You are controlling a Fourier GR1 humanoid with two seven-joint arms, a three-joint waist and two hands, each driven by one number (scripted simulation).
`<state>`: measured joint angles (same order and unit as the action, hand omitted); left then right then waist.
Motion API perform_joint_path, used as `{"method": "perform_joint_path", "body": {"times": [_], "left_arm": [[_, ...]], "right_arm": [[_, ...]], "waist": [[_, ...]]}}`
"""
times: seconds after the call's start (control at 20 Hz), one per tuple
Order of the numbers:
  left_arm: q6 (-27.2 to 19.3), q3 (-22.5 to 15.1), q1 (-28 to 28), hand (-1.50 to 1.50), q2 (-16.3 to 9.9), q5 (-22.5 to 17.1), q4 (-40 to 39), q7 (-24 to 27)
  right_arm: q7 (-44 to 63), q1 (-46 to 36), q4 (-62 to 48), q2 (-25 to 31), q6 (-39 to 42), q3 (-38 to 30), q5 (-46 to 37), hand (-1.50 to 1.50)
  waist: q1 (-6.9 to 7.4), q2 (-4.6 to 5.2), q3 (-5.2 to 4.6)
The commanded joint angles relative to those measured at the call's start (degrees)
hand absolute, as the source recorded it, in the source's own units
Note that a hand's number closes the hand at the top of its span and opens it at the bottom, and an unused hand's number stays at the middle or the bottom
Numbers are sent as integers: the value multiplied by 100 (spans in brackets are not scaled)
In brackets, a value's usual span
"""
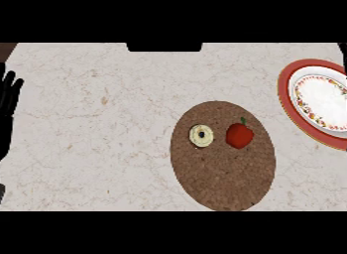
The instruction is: Pick the cupcake from the placemat and place it in the plate
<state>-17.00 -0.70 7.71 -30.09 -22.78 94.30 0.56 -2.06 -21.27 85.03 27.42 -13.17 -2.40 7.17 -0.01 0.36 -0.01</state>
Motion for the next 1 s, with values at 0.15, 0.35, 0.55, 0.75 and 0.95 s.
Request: {"method": "perform_joint_path", "body": {"times": [0.15,0.35,0.55,0.75,0.95], "left_arm": [[404,-584,-169,0,132,383,-588,223],[664,-1042,-388,0,207,481,-785,98],[813,-1059,-315,0,431,566,-1311,487],[877,-1109,-622,0,567,712,-1329,626],[943,-935,-757,0,585,681,-1175,585]], "right_arm": [[1140,-530,-40,-1558,76,1633,52,150],[1025,-929,-376,-849,-802,2402,-2223,150],[458,-435,-859,-2696,-2587,3210,-1911,-150],[340,-128,-784,-2725,-3362,4157,-2108,-150],[1028,14,-886,-2735,-3756,4159,-3198,-150]], "waist": [[257,44,-18],[214,7,-76],[136,10,-4],[70,-38,0],[30,-51,-1]]}}
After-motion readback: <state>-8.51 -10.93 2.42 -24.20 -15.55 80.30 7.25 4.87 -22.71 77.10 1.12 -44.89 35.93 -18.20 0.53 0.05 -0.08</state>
